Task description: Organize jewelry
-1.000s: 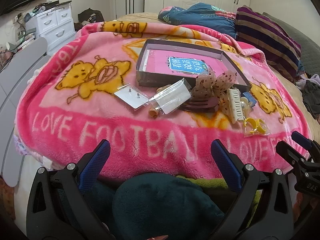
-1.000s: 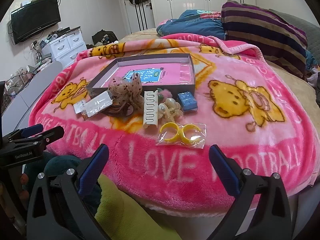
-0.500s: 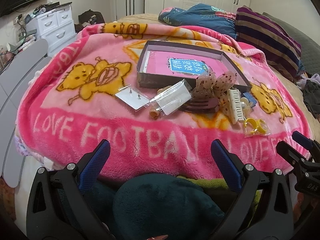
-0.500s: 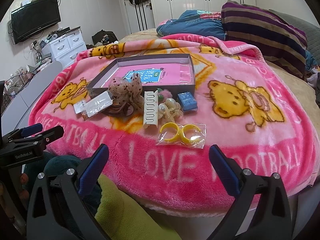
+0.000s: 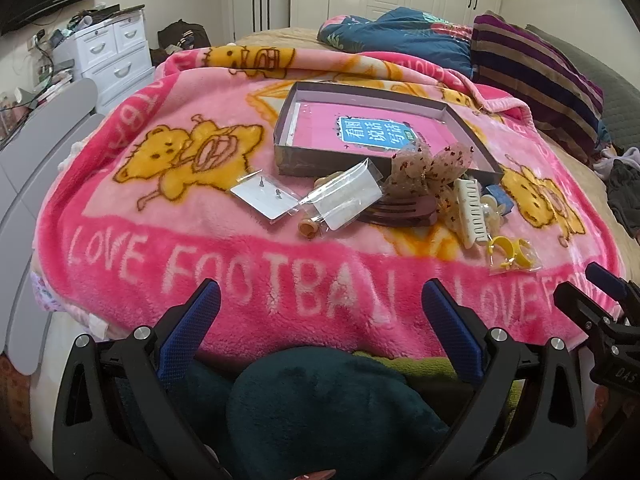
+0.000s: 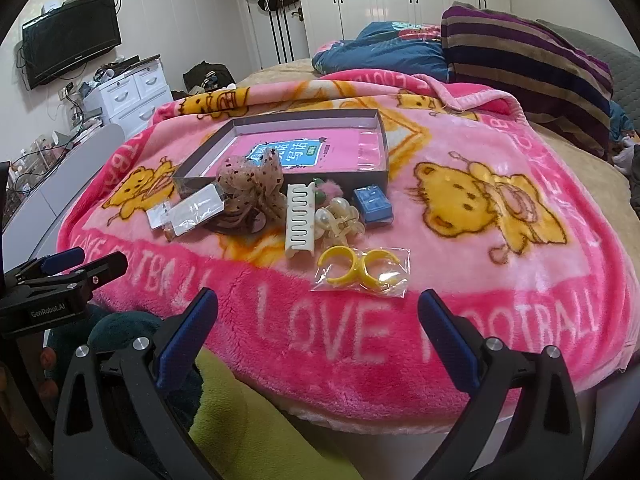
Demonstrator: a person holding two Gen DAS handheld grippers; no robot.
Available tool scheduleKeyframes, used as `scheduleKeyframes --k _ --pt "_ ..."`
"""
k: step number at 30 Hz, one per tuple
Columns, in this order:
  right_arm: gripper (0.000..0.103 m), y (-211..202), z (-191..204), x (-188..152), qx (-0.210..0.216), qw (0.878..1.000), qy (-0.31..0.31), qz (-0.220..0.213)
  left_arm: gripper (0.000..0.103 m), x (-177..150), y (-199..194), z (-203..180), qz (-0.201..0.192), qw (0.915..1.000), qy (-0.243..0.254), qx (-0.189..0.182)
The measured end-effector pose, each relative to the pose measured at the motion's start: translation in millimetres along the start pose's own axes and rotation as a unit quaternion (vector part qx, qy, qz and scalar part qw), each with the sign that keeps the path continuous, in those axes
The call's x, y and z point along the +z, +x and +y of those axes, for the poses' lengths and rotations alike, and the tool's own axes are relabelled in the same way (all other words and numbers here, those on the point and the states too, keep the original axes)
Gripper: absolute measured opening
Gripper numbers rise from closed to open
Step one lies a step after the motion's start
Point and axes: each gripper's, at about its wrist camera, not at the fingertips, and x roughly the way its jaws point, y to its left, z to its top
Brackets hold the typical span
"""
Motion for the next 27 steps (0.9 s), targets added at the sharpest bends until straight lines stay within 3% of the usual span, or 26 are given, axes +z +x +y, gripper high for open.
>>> scheduleKeyframes --k 19,27 --pt "0.099 2.2 1.0 5.1 -0.001 1.000 -0.005 -0.005 0.094 -2.3 7.5 -2.5 0.006 0.9999 0.000 -0.008" --pt "0.099 12.6 1.2 15.1 0.006 1.000 -0.020 -0.005 0.094 3.0 18.4 14.9 0.012 0.9998 -0.017 0.001"
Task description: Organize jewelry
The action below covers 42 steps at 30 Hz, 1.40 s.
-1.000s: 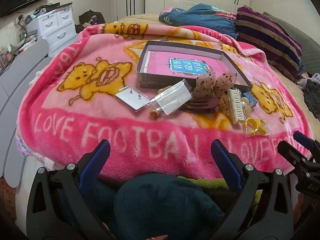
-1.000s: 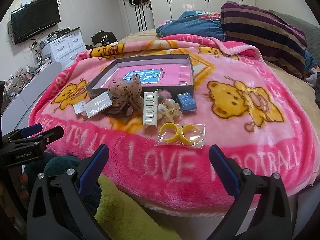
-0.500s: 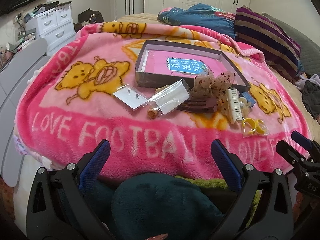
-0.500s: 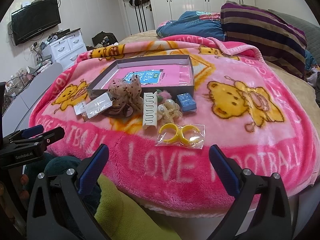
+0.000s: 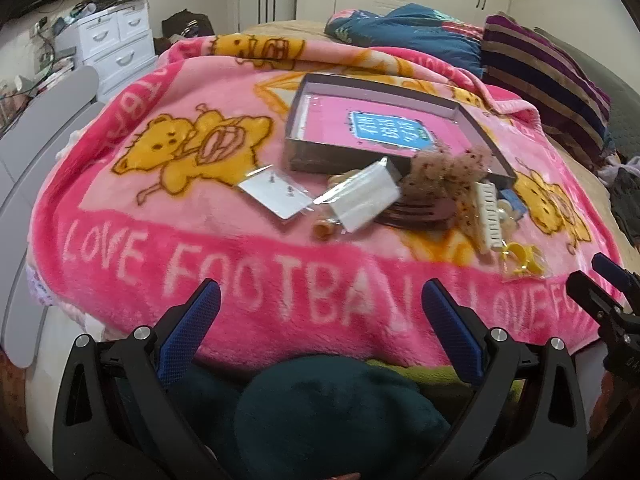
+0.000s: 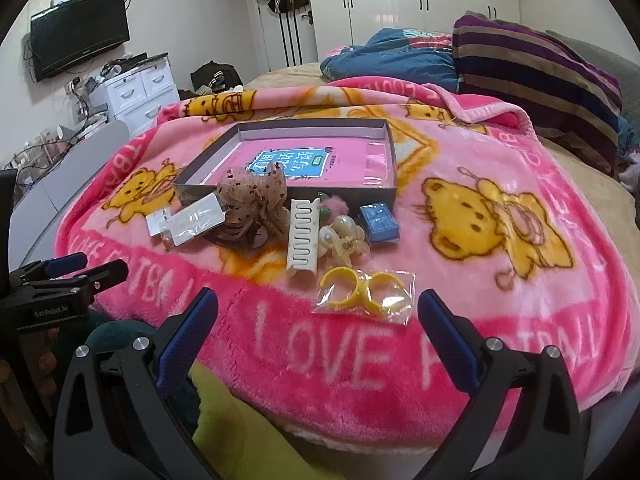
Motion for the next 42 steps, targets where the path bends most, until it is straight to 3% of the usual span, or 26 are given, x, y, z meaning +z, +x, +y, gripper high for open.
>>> scheduleKeyframes --k 8,11,18,21,23,25,26,33,37,42 --pt "0.099 20.8 -6.4 13.2 0.013 1.000 0.004 0.014 0.094 14.1 19.0 32.6 0.020 0.9988 -0.042 -0.014" --pt "0.099 30.6 -10.7 16.9 0.011 1.000 0.007 0.023 0.094 21.6 29.3 42.9 0.026 0.9984 -0.049 -0.002" --pt "0.099 47.0 -20.8 24.8 0.009 0.999 0.013 0.030 0.094 39.1 54.0 57.1 0.040 0.9985 -0.024 0.029" --pt "0.099 53.5 -22.7 27.6 0.004 0.999 0.006 0.031 0.094 45.1 63.5 59.5 0.047 0.9986 -0.013 0.022" --pt "0.096 58.3 -23.0 28.9 0.002 0.999 0.000 0.032 0.094 47.2 68.0 60.1 0.049 0.9986 -0.007 0.019" --pt "0.079 63.6 -23.8 29.7 0.006 0.999 -0.004 0.038 0.094 49.4 73.6 61.4 0.054 0.9984 0.001 0.019" --pt "0.078 68.4 -24.6 29.9 0.009 0.999 -0.004 0.046 0.094 51.0 75.8 61.5 0.055 0.9983 0.005 0.020" --pt "0.070 82.8 -29.3 30.9 0.021 0.998 0.004 0.060 0.094 59.0 92.6 70.2 0.069 0.9972 0.030 0.000" --pt "0.066 90.1 -31.9 31.8 0.026 0.997 0.006 0.068 0.094 61.2 102.3 62.3 0.077 0.9950 0.053 -0.032" --pt "0.060 98.6 -33.4 33.8 0.033 0.997 0.010 0.074 0.094 63.1 114.0 46.5 0.079 0.9921 0.092 -0.032"
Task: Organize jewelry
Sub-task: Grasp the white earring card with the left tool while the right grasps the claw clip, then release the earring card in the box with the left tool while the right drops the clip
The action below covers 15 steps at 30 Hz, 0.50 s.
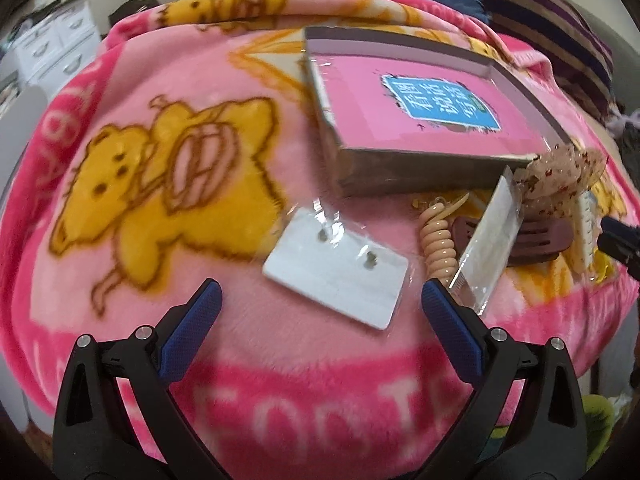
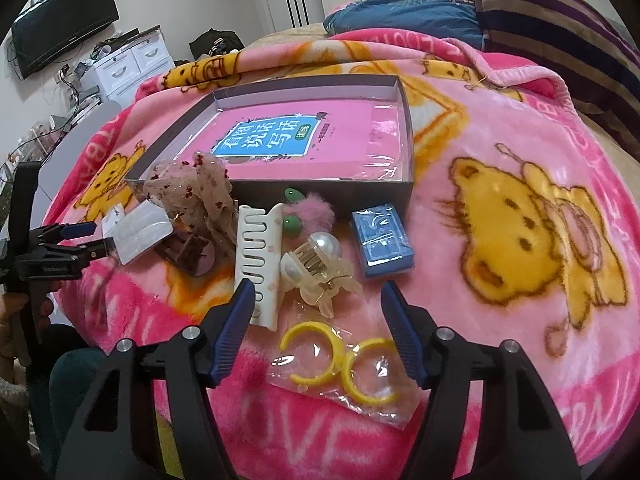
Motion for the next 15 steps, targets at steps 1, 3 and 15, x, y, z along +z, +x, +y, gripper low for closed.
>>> scheduleKeyframes --k 1,3,15 --pt "0.059 0.7 -0.1 0.8 0.003 1.000 0.001 0.000 0.094 1.3 2.0 -1.3 0.000 1.0000 0.006 0.003" --pt "0.055 2.5 0.1 2.9 0.006 1.000 -0.001 0.001 0.094 3.0 5.8 -1.9 0.000 0.9999 0.016 0.001" --pt "0.029 10.0 0.5 10.3 0.016 1.000 -0.024 -0.006 0.063 12.4 9.9 17.2 -0.010 0.9999 -0.003 -0.004"
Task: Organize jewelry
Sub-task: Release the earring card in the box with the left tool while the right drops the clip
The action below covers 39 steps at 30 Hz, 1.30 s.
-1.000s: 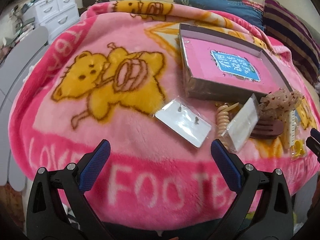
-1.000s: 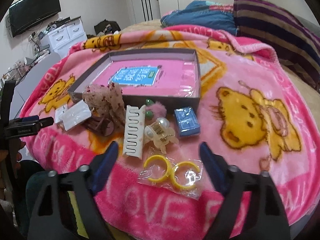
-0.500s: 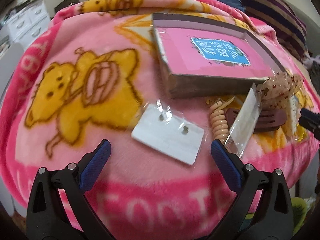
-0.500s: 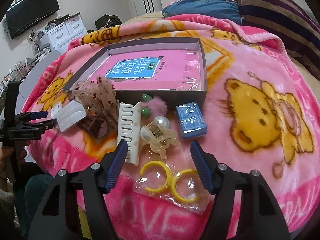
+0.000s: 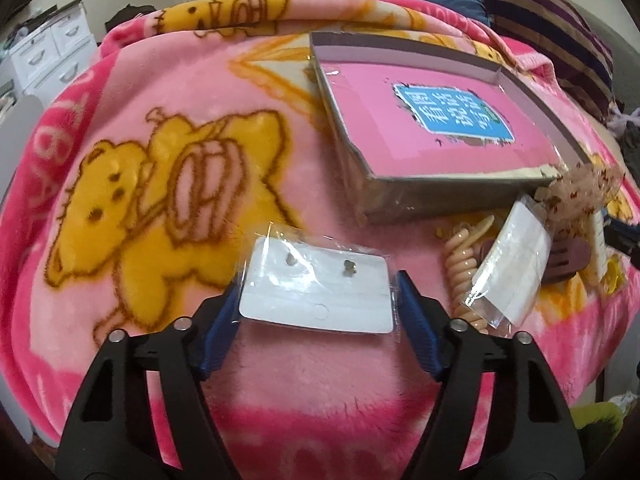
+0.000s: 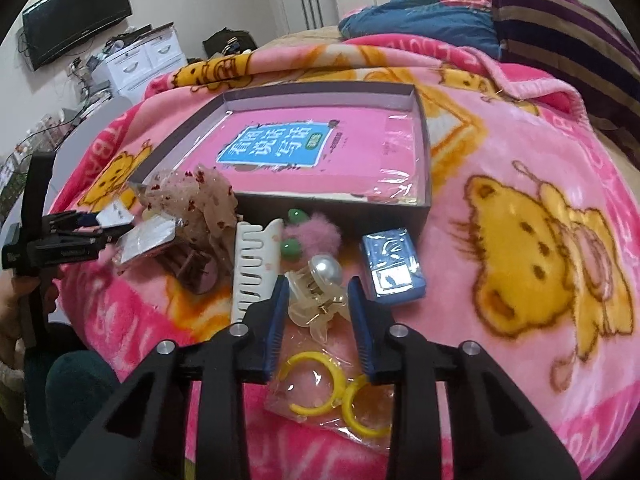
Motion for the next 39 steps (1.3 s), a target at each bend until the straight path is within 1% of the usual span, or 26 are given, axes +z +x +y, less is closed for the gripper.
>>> scheduleKeyframes --k 2,4,7,12,16,21,25,29,33,39 --pt "0.029 -0.3 -3.6 -1.9 0.007 1.000 0.005 -0.003 0.057 0.6 -1.7 3.3 -0.004 1.0000 -0.007 -0.001" --pt "0.029 -2.9 -7.1 -3.7 0.013 1.000 0.013 -0.009 0.056 0.7 -5.5 7.7 -0.009 0.9998 -0.016 -0.004" --pt "0.029 -8.9 -13.8 -5.6 0.027 0.999 0.031 -0.012 0.056 1.9 -12.6 11.5 -0.014 0.9995 -0.027 -0.009" --pt "0.029 -26.2 -22.9 -5.2 0.034 0.998 0.046 -0.030 0.056 10.2 -29.1 12.4 -0.034 0.9987 -0.035 -0.015" --pt "0.029 -36.1 -31.4 -1.7 0.031 0.997 0.054 -0.043 0.056 19.9 -37.5 10.7 -0.043 0.9977 -0.043 -0.028" --pt "0.029 -43.7 -37.2 6.5 0.036 0.996 0.061 -0.054 0.056 36.3 -45.2 -0.4 -0.060 0.9968 -0.041 -0.035" --pt "0.029 -48.0 -37.9 20.8 0.043 0.995 0.061 -0.064 0.057 49.9 -46.3 -8.4 -0.068 0.9960 -0.040 -0.042" --pt "0.029 -46.3 -37.0 39.8 0.046 0.995 0.058 -0.073 0.056 63.1 -39.9 -18.9 -0.069 0.9956 -0.040 -0.049" --pt "0.029 -33.2 -36.8 61.2 0.047 0.994 0.057 -0.075 0.057 74.2 -23.6 -27.3 -0.062 0.9953 -0.052 -0.052" --pt "0.029 -9.3 -36.0 89.2 0.044 0.995 0.058 -0.072 0.057 87.8 3.0 -39.5 -0.048 0.9968 -0.050 -0.039"
